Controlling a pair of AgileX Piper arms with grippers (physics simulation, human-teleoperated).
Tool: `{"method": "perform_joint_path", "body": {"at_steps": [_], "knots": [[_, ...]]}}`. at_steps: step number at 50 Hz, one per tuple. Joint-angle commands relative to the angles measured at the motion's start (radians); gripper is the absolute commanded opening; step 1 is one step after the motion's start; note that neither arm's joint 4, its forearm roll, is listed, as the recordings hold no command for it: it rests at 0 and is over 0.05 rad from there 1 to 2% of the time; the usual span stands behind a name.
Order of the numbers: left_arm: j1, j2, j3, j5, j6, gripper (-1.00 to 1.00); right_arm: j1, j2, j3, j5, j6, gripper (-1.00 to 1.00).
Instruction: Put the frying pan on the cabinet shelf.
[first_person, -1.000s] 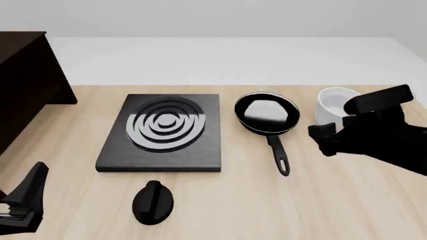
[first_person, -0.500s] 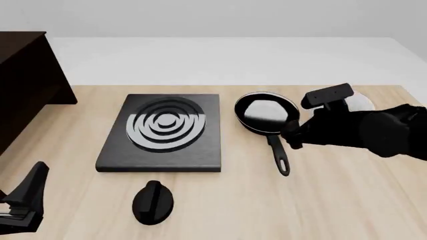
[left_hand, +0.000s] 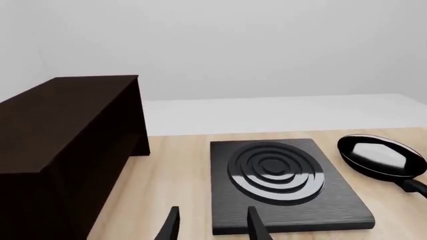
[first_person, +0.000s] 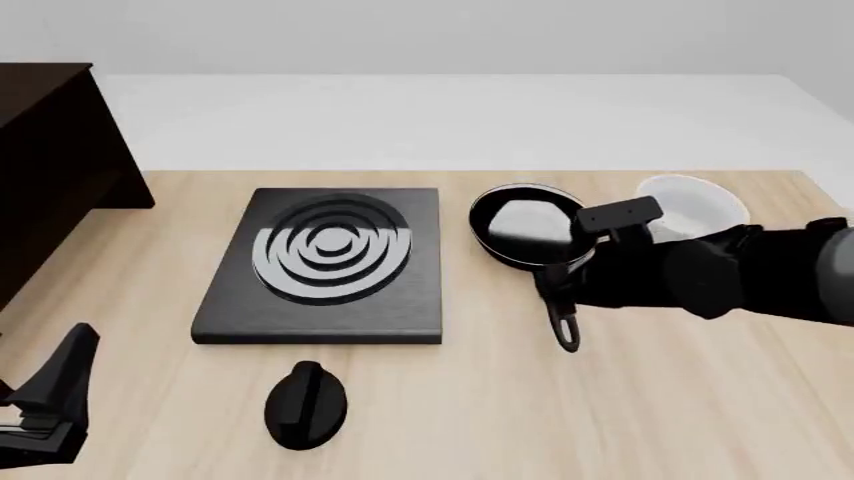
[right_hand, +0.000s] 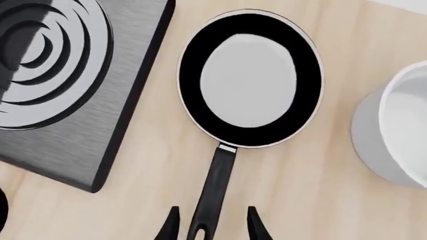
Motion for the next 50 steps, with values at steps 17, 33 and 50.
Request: {"method": "perform_joint_path", "body": {"at_steps": [17,33,50], "knots": [[-0.004,0.008,0.0,-0.001,-0.001,1.0,-0.008,0.134,0.017,-0.089,0.023,1.0],[-0.007,0.015,0.0,-0.007,0.003,1.0,-0.004,0.194,0.011,-0.113,0.017,1.0],[-0.01,0.018,0.0,-0.008,0.006,1.0,0.005,0.184,0.016,-0.111,0.042,-1.0]]}}
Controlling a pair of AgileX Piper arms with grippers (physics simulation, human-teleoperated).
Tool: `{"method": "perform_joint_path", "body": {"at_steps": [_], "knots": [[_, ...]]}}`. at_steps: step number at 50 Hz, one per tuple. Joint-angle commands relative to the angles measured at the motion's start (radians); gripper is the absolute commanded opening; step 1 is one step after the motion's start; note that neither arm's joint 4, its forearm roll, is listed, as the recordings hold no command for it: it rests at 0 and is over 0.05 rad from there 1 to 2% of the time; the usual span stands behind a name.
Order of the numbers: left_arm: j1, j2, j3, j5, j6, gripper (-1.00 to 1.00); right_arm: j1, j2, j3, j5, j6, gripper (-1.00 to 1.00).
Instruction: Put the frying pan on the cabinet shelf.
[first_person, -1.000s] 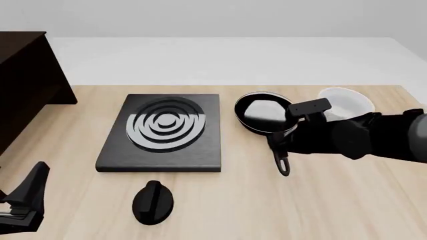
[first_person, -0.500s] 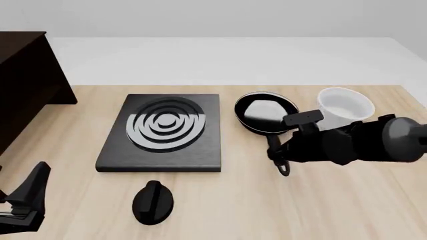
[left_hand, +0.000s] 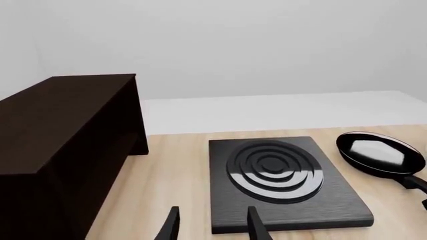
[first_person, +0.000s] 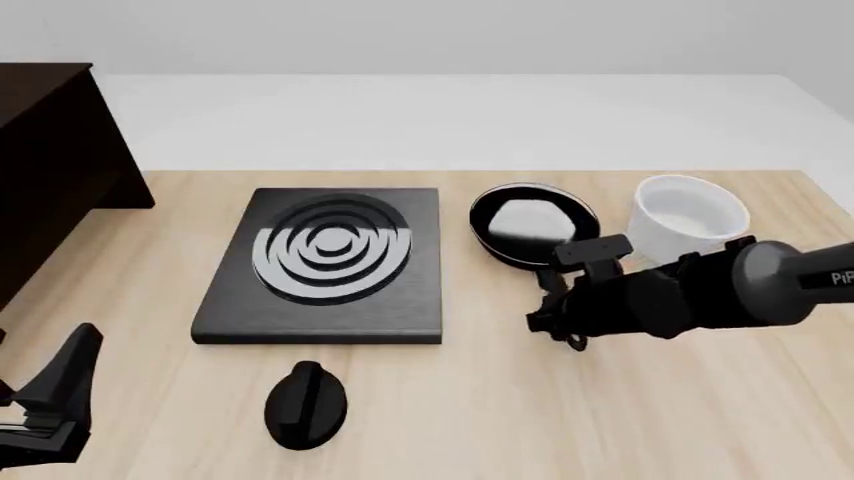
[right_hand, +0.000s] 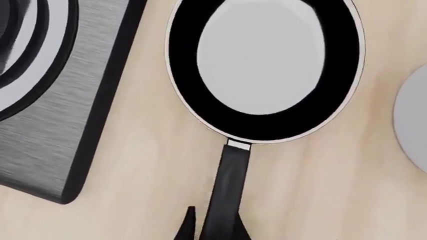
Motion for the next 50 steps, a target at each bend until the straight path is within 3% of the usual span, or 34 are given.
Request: {"method": "perform_joint_path", "body": {"at_steps": [1,13,32,35,39,50], "knots": [[-0.003,0.002,0.0,0.0,0.002,1.0,-0.014,-0.019,0.005,-0.001,0.004,-1.0],[-0.012,0.011,0.0,-0.001,0.011,1.0,-0.07,-0.132,0.023,0.037,-0.062,-1.0],[-0.017,-0.006,0.0,0.01,0.018,1.0,-0.142,-0.277,0.058,0.019,-0.142,-1.0],[-0.017,-0.003,-0.001,0.009,0.018,1.0,-0.162,-0.314,0.066,0.02,-0.175,-1.0],[-0.017,-0.003,-0.001,0.008,0.021,1.0,-0.165,-0.369,0.066,0.02,-0.156,-1.0],[-0.024,-0.009,-0.001,0.016,0.03,1.0,-0.144,-0.441,0.06,0.054,-0.175,-1.0]]}}
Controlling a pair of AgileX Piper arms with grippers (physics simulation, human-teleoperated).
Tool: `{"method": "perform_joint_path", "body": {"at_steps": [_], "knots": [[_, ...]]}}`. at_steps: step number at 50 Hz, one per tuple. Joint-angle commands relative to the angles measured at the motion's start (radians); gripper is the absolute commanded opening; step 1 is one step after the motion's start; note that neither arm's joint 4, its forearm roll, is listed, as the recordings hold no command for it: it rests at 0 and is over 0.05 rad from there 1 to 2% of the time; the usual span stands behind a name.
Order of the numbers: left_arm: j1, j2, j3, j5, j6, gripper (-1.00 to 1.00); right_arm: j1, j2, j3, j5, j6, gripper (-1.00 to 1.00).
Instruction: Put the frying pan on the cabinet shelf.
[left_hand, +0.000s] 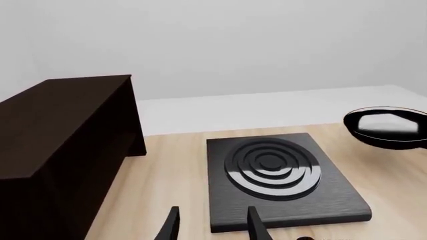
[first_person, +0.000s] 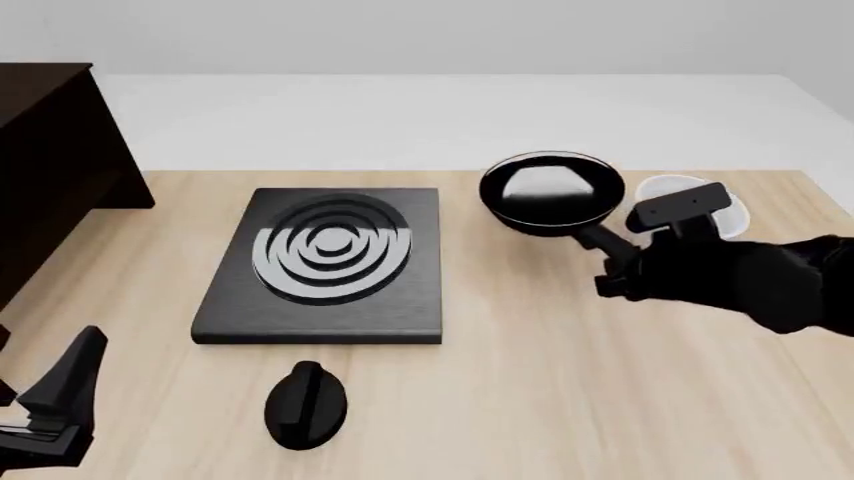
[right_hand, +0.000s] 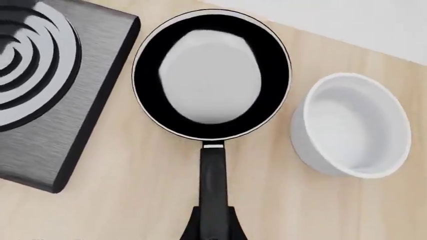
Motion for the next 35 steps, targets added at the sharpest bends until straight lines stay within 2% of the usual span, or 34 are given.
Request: {"method": "perform_joint_path", "body": {"at_steps": [1,8,10,13,17,22,24,25,27,28,30,33,35], "knots": [[-0.005,-0.002,0.0,0.005,0.007,1.0,0.006,-0.106,-0.019,0.013,-0.012,-1.0],[0.006,0.03,0.0,-0.011,-0.015,1.0,0.019,-0.141,-0.033,0.029,-0.003,-1.0],[0.006,0.056,0.0,-0.024,-0.068,1.0,0.019,-0.14,-0.035,0.031,-0.005,-1.0],[-0.013,0.059,0.0,-0.018,-0.038,1.0,0.039,-0.148,-0.05,0.051,0.004,-1.0],[-0.006,0.075,0.0,-0.03,-0.055,1.0,0.063,-0.176,-0.072,0.061,-0.002,-1.0],[-0.027,0.041,0.0,0.011,-0.014,1.0,0.072,-0.181,-0.108,0.087,0.008,-1.0],[-0.026,0.062,-0.001,-0.001,-0.039,1.0,0.097,-0.197,-0.128,0.098,0.011,-1.0],[-0.014,0.085,-0.007,-0.007,-0.116,1.0,0.106,-0.208,-0.14,0.106,0.02,-1.0],[-0.022,0.114,-0.021,-0.006,-0.155,1.0,0.129,-0.222,-0.158,0.115,0.019,-1.0],[-0.025,0.111,-0.021,-0.006,-0.15,1.0,0.142,-0.225,-0.161,0.112,0.021,-1.0],[-0.037,0.122,-0.029,-0.001,-0.159,1.0,0.152,-0.25,-0.165,0.105,-0.038,-1.0],[-0.048,0.107,-0.06,0.045,-0.217,1.0,0.204,-0.277,-0.2,0.127,0.02,-1.0],[-0.055,0.1,-0.08,0.072,-0.22,1.0,0.219,-0.279,-0.204,0.133,0.017,-1.0]]}}
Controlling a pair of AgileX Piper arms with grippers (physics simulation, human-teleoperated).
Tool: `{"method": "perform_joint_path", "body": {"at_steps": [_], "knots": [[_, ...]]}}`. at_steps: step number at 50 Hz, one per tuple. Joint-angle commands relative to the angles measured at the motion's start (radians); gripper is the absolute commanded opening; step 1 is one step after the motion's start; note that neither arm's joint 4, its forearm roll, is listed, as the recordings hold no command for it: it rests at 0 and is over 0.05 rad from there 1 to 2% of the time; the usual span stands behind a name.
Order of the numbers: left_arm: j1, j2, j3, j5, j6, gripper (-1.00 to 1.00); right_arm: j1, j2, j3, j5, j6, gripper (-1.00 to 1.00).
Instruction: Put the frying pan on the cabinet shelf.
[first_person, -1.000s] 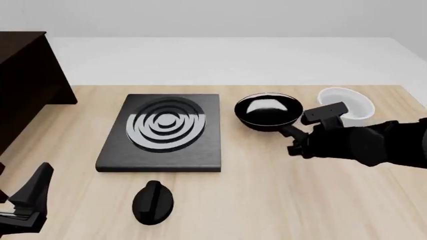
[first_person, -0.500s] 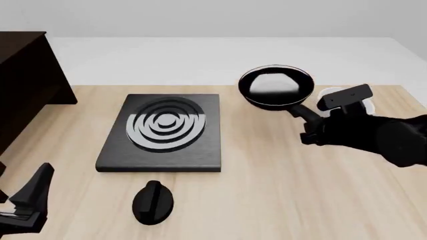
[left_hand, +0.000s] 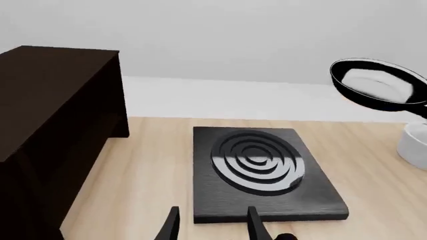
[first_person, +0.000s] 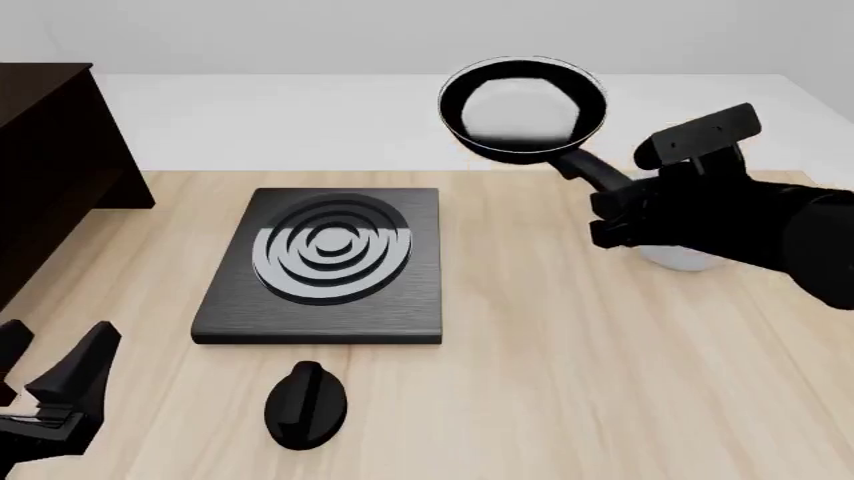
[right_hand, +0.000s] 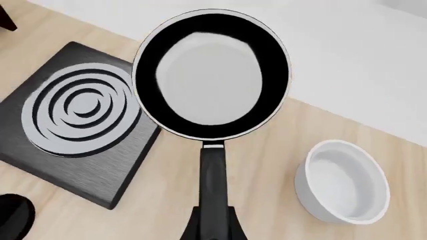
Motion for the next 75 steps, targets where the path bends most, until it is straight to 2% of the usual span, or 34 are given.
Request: {"method": "perform_joint_path", "body": {"at_steps": [1,5,6,9,11,12,14,15,16,19,21,24,25,27,29,31,32,33,34,35,38,41,44,48,50,54,56,57,64,68,70,72,74,75], "knots": [[-0.025,0.005,-0.071,0.087,-0.097,1.0,0.117,-0.086,-0.099,0.035,0.019,-1.0],[-0.044,-0.018,-0.105,0.146,-0.107,1.0,0.146,-0.09,-0.114,0.043,0.016,-1.0],[-0.047,-0.006,-0.103,0.139,-0.135,1.0,0.149,-0.093,-0.118,0.046,0.016,-1.0],[-0.049,0.048,-0.118,0.146,-0.299,1.0,0.17,-0.097,-0.139,0.046,-0.005,-1.0],[-0.043,0.037,-0.138,0.171,-0.356,1.0,0.175,-0.1,-0.157,0.06,-0.008,-1.0],[-0.062,0.015,-0.188,0.216,-0.32,1.0,0.188,-0.093,-0.168,0.061,-0.008,-1.0],[-0.073,0.006,-0.228,0.253,-0.306,1.0,0.196,-0.089,-0.183,0.065,-0.005,-1.0],[-0.082,0.004,-0.234,0.263,-0.357,1.0,0.204,-0.079,-0.191,0.068,-0.009,-1.0],[-0.093,0.0,-0.245,0.273,-0.372,1.0,0.214,-0.071,-0.196,0.068,-0.013,-1.0],[-0.108,-0.013,-0.294,0.325,-0.378,1.0,0.228,-0.049,-0.211,0.061,-0.01,-1.0],[-0.107,0.023,-0.298,0.328,-0.416,1.0,0.232,-0.038,-0.219,0.054,-0.01,-1.0],[-0.197,0.028,-0.345,0.352,-0.409,1.0,0.245,-0.033,-0.239,0.04,-0.01,-1.0],[-0.188,0.029,-0.348,0.352,-0.475,1.0,0.26,-0.02,-0.248,0.04,-0.005,-1.0],[-0.191,0.032,-0.353,0.346,-0.557,1.0,0.263,-0.001,-0.257,0.039,0.01,-1.0],[-0.14,0.06,-0.388,0.347,-0.573,1.0,0.279,0.011,-0.275,0.041,0.017,-1.0],[-0.118,0.075,-0.386,0.338,-0.641,1.0,0.293,0.019,-0.286,0.039,0.005,-1.0],[-0.168,0.062,-0.372,0.329,-0.741,1.0,0.314,0.032,-0.297,0.042,-0.02,-1.0],[-0.193,0.05,-0.36,0.316,-0.799,1.0,0.324,0.033,-0.303,0.037,-0.023,-1.0],[-0.197,0.068,-0.414,0.322,-0.724,1.0,0.327,0.037,-0.313,0.041,-0.008,-1.0],[-0.192,0.087,-0.432,0.32,-0.705,1.0,0.337,0.044,-0.324,0.048,-0.005,-1.0],[-0.217,0.103,-0.438,0.276,-0.755,1.0,0.362,0.063,-0.351,0.057,-0.009,-1.0],[-0.249,0.141,-0.467,0.264,-0.761,1.0,0.38,0.085,-0.367,0.058,-0.015,-1.0],[-0.249,0.161,-0.434,0.215,-0.868,1.0,0.385,0.097,-0.384,0.059,-0.015,-1.0],[-0.292,0.213,-0.428,0.17,-0.935,1.0,0.404,0.118,-0.401,0.054,-0.023,-1.0],[-0.3,0.233,-0.446,0.163,-0.918,1.0,0.415,0.125,-0.409,0.056,-0.019,-1.0],[-0.362,0.253,-0.437,0.14,-0.938,1.0,0.439,0.138,-0.423,0.057,-0.021,-1.0],[-0.473,0.277,-0.466,0.165,-0.876,1.0,0.453,0.146,-0.44,0.064,-0.025,-1.0],[-0.483,0.277,-0.469,0.169,-0.874,1.0,0.454,0.147,-0.442,0.064,-0.028,-1.0],[-0.453,0.24,-0.424,0.134,-0.936,1.0,0.482,0.173,-0.473,0.066,-0.031,-1.0],[-0.473,0.243,-0.49,0.188,-0.861,1.0,0.541,0.21,-0.497,0.076,-0.015,-1.0],[-0.511,0.228,-0.493,0.207,-0.872,1.0,0.545,0.213,-0.51,0.083,0.028,-1.0],[-0.508,0.204,-0.495,0.222,-0.883,1.0,0.555,0.218,-0.512,0.081,0.004,-1.0],[-0.507,0.195,-0.495,0.233,-0.887,1.0,0.572,0.227,-0.52,0.081,0.008,-1.0],[-0.507,0.194,-0.499,0.24,-0.874,1.0,0.598,0.235,-0.528,0.083,0.048,-1.0]]}}
